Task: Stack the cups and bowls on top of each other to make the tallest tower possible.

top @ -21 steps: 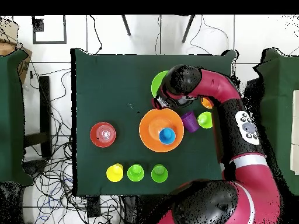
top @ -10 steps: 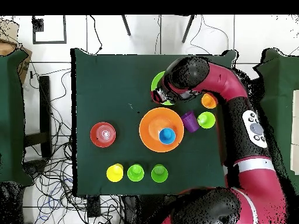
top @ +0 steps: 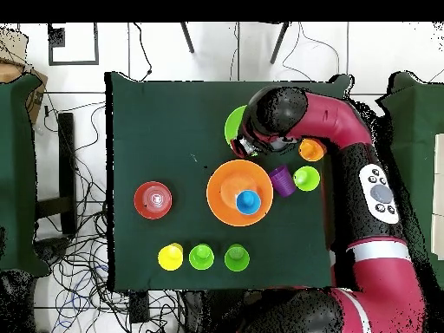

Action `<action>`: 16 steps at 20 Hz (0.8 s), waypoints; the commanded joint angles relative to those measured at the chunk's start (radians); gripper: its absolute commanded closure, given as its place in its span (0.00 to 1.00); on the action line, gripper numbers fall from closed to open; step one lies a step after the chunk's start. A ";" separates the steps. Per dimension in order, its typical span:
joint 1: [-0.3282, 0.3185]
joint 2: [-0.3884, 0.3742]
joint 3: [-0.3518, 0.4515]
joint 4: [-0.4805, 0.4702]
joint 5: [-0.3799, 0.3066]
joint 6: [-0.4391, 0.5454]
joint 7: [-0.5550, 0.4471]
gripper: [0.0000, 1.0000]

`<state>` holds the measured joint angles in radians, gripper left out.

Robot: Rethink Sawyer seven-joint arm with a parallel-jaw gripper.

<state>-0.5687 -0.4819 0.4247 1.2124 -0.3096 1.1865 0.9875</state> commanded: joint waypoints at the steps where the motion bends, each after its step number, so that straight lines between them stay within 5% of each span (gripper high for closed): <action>1: 0.054 0.016 -0.071 0.005 -0.125 -0.094 0.085 0.00; 5: 0.041 0.010 -0.077 0.053 -0.126 -0.139 0.082 0.00; 16: 0.100 0.163 -0.117 -0.027 -0.158 -0.262 0.141 0.00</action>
<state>-0.5118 -0.4244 0.3389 1.2009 -0.3968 1.0298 0.9875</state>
